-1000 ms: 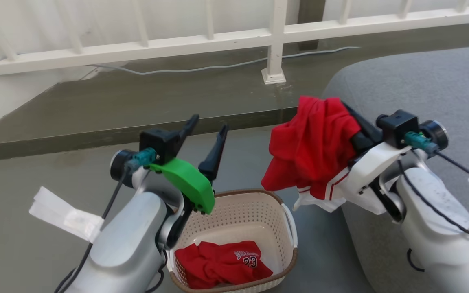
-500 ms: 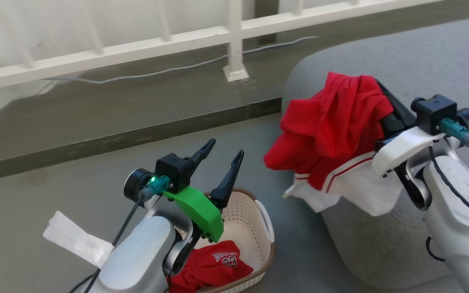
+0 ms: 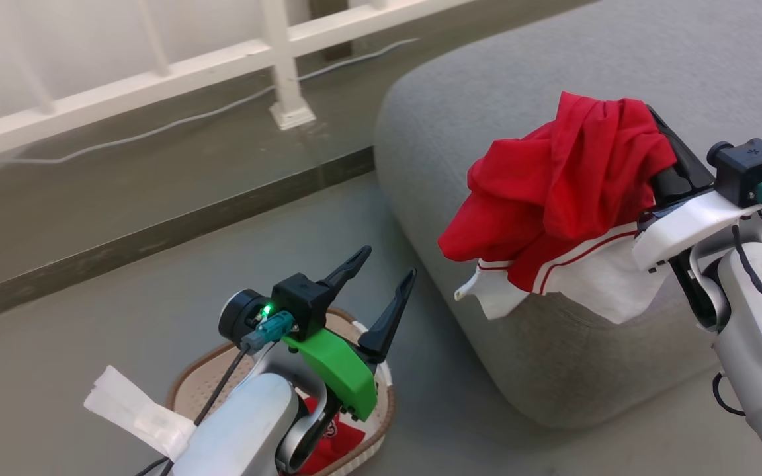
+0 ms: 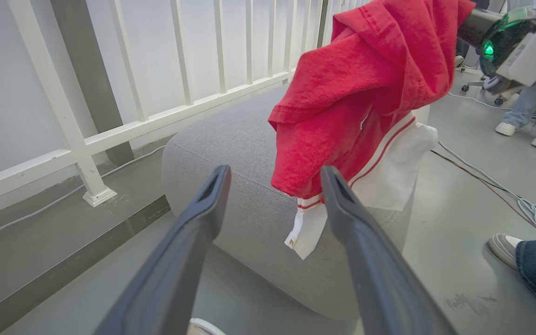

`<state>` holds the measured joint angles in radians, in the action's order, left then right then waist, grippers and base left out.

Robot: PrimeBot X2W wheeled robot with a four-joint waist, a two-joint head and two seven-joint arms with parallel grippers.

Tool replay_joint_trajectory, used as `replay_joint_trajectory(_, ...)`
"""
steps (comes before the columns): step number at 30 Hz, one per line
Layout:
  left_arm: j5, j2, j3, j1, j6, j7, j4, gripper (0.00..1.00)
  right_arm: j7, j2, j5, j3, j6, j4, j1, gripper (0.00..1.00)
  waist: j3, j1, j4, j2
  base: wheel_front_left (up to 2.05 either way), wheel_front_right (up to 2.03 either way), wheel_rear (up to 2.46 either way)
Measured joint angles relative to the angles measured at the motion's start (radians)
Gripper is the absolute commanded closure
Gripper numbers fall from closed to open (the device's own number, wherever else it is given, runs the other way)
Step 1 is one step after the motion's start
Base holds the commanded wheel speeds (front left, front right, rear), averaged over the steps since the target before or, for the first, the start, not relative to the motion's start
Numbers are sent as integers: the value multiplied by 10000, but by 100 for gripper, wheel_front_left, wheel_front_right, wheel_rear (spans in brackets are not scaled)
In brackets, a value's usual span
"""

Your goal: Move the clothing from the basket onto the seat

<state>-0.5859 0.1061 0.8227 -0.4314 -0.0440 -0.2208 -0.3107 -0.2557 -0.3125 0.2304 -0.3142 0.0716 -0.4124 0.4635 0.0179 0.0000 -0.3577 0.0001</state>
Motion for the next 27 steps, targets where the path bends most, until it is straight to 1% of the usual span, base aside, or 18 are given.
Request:
replay_joint_trajectory(5, 77, 4, 157, 15, 4, 0, 90, 0, 0, -6, 84, 113, 2, 180, -16, 100, 198, 0, -528, 0, 0, 0, 0)
replay_joint_trajectory(8, 123, 4, 232, 15, 6, 0, 242, 0, 0, -54, 157, 265, 0, 265, -32, 100, 391, 0, -728, 0, 0, 0, 0)
replay_joint_trajectory(12, 414, 10, 297, 12, 6, 23, 351, 0, 0, -96, 255, 520, -10, 426, -26, 100, 734, 0, -842, 0, 0, 0, 0)
replay_joint_trajectory(17, 560, 90, 387, -43, 17, 221, 652, 0, 0, -98, 263, 523, 13, 497, 138, 100, 1198, 0, -856, 0, 0, 0, 0)
replay_joint_trajectory(23, 679, 295, 426, -360, 92, 458, 1049, 0, 0, -163, 410, 803, 65, 491, 1453, 100, 1848, 0, -737, 0, 0, 0, 0)
replay_joint_trajectory(27, 740, 424, 414, -590, 98, 614, 1383, 0, 153, -472, 665, 1225, 73, 456, 2767, 100, 2335, 0, -589, 0, 0, 0, 0)
